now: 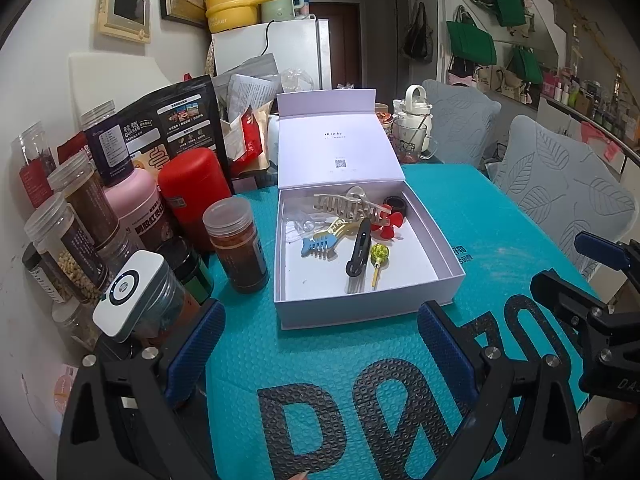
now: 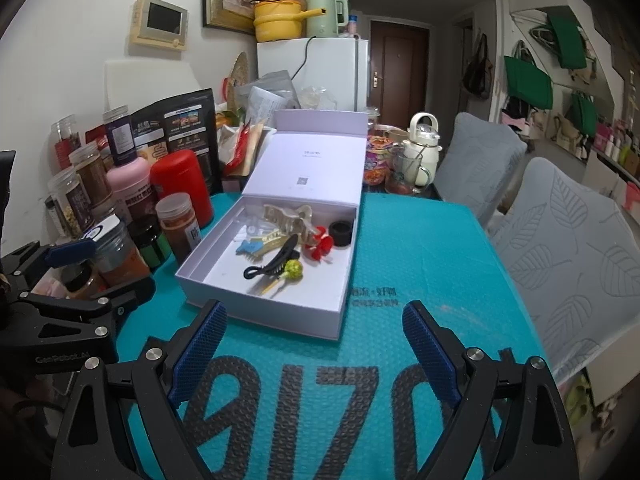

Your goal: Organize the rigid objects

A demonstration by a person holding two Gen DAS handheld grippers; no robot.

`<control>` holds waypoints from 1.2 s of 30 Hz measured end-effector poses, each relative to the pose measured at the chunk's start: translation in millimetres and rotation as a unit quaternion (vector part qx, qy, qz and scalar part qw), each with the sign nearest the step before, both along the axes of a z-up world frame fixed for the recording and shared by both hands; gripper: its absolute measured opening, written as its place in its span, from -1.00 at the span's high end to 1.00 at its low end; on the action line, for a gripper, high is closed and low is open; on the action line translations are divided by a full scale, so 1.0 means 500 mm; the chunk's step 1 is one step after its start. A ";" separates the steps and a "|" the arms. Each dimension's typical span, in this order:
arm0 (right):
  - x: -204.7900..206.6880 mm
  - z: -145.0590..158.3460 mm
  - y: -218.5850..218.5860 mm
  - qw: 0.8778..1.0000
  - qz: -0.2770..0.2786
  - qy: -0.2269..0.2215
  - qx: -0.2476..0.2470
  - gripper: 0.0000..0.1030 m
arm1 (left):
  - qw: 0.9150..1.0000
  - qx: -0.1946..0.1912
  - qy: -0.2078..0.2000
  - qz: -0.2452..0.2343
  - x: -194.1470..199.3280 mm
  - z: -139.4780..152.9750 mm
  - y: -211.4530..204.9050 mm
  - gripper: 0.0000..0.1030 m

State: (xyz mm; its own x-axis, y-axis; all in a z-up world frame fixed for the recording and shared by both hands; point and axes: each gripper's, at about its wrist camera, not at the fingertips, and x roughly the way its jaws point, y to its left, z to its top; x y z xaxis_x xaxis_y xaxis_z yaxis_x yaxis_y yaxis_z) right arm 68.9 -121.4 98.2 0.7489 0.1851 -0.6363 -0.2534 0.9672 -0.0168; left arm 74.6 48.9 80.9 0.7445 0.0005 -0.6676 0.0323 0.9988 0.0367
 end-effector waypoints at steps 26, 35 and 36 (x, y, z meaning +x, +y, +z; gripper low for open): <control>-0.015 0.004 -0.012 1.000 -0.012 -0.007 -0.009 -0.76 | 1.000 0.006 0.001 -0.007 -0.009 0.001 -0.015 -0.91; -0.020 0.008 -0.013 1.000 -0.016 -0.007 -0.008 -0.76 | 1.000 0.000 0.001 -0.015 -0.010 0.005 -0.024 -0.91; -0.021 0.009 -0.014 1.000 -0.016 -0.007 -0.006 -0.76 | 1.000 -0.001 0.000 -0.016 -0.010 0.005 -0.025 -0.91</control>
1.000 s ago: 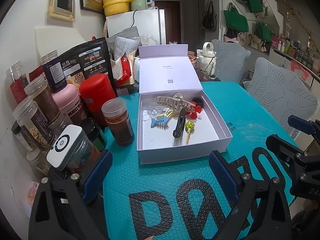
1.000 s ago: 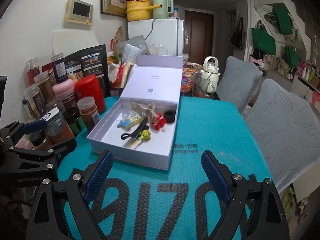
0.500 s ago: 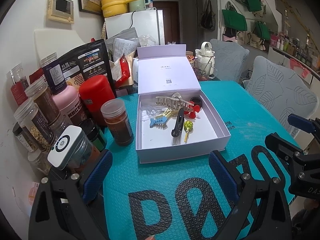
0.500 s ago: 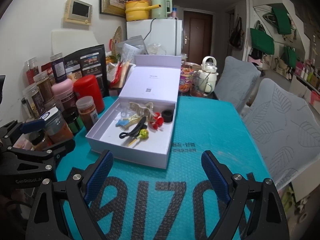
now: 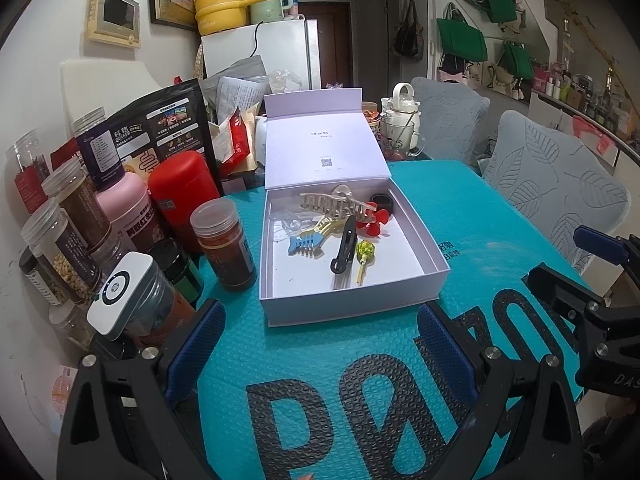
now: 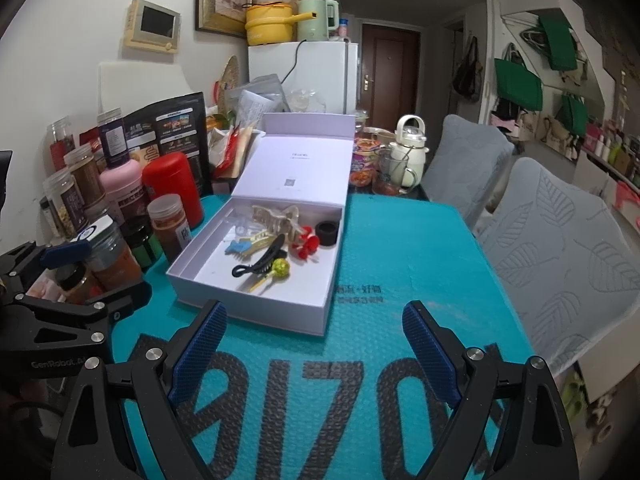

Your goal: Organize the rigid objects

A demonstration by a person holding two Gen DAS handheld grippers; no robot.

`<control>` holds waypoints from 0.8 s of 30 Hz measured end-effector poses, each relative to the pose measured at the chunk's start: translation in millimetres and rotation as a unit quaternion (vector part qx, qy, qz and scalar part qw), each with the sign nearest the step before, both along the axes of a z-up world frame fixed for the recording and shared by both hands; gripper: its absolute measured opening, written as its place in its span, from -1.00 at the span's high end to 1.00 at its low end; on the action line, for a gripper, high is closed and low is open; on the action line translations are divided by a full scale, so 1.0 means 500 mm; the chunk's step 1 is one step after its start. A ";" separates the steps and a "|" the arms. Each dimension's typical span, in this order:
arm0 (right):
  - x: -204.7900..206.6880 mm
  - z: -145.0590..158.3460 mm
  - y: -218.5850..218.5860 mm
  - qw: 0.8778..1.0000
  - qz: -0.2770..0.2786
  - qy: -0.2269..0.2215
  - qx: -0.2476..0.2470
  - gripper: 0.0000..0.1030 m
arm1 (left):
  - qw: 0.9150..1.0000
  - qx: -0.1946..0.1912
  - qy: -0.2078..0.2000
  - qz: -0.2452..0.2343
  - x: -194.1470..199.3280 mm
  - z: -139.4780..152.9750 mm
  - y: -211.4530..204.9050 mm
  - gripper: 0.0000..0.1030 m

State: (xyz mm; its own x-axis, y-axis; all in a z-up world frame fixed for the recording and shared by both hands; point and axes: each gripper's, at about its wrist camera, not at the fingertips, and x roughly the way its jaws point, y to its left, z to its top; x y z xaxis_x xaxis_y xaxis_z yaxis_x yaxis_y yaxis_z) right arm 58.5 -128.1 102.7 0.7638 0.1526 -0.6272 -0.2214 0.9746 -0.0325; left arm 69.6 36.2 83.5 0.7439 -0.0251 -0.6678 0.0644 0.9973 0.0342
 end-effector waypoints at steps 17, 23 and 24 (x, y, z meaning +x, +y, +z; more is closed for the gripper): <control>-0.008 0.000 -0.013 1.000 -0.010 0.000 0.000 -0.76 | 1.000 0.008 -0.006 -0.017 -0.006 -0.001 -0.022 -0.91; -0.016 -0.002 -0.017 1.000 -0.015 0.002 -0.001 -0.76 | 1.000 0.014 -0.005 -0.016 -0.010 -0.003 -0.026 -0.91; -0.017 -0.002 -0.018 1.000 -0.015 0.002 0.000 -0.76 | 1.000 0.014 -0.005 -0.016 -0.009 -0.003 -0.026 -0.91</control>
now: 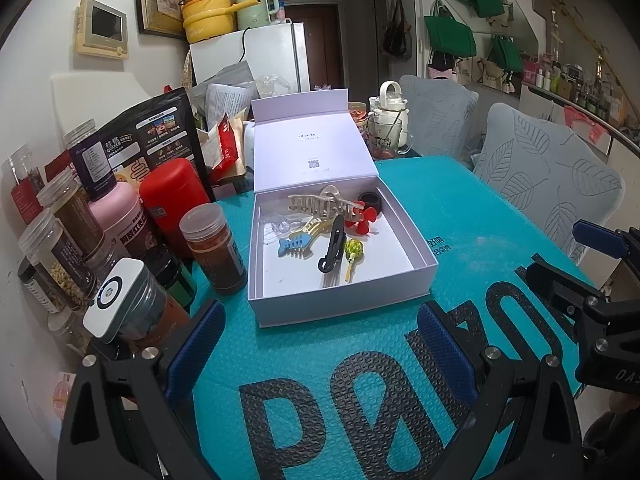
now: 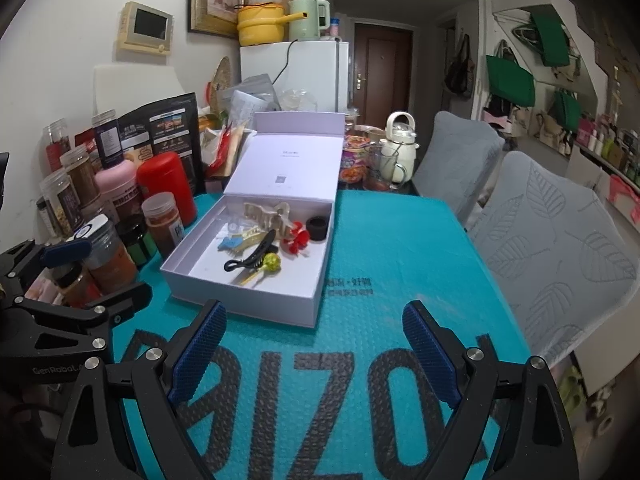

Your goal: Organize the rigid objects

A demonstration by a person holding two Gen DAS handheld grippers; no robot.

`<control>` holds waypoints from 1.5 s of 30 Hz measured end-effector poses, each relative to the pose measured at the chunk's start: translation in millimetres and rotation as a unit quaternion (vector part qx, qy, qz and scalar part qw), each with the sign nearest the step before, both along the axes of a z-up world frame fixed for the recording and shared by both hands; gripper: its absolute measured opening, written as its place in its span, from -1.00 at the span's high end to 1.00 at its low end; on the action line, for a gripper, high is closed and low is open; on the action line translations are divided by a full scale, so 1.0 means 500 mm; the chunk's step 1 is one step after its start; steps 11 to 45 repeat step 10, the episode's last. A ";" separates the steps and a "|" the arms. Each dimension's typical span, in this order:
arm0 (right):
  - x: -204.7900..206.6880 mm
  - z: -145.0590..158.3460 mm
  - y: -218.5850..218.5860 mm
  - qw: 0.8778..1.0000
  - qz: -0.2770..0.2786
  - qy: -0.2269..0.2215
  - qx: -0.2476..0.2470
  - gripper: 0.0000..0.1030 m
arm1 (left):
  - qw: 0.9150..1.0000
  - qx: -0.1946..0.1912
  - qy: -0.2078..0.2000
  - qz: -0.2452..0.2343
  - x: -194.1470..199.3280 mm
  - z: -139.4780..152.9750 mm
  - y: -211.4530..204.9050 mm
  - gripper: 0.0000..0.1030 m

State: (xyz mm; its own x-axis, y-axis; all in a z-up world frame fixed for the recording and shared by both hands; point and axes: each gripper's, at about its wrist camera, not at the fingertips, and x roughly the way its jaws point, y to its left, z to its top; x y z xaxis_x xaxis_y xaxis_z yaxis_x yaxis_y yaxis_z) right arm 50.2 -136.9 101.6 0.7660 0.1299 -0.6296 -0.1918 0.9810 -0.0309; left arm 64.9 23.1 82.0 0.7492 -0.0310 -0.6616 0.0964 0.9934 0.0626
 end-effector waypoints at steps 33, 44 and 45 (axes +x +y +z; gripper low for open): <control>-0.001 -0.002 -0.003 1.000 0.001 0.001 0.002 -0.76 | 1.000 0.000 0.002 -0.003 -0.005 -0.003 0.001 -0.91; -0.001 -0.002 -0.003 1.000 0.001 0.001 0.002 -0.76 | 1.000 0.000 0.002 -0.003 -0.005 -0.003 0.001 -0.91; -0.001 -0.002 -0.003 1.000 0.001 0.001 0.002 -0.76 | 1.000 0.000 0.002 -0.003 -0.005 -0.003 0.001 -0.91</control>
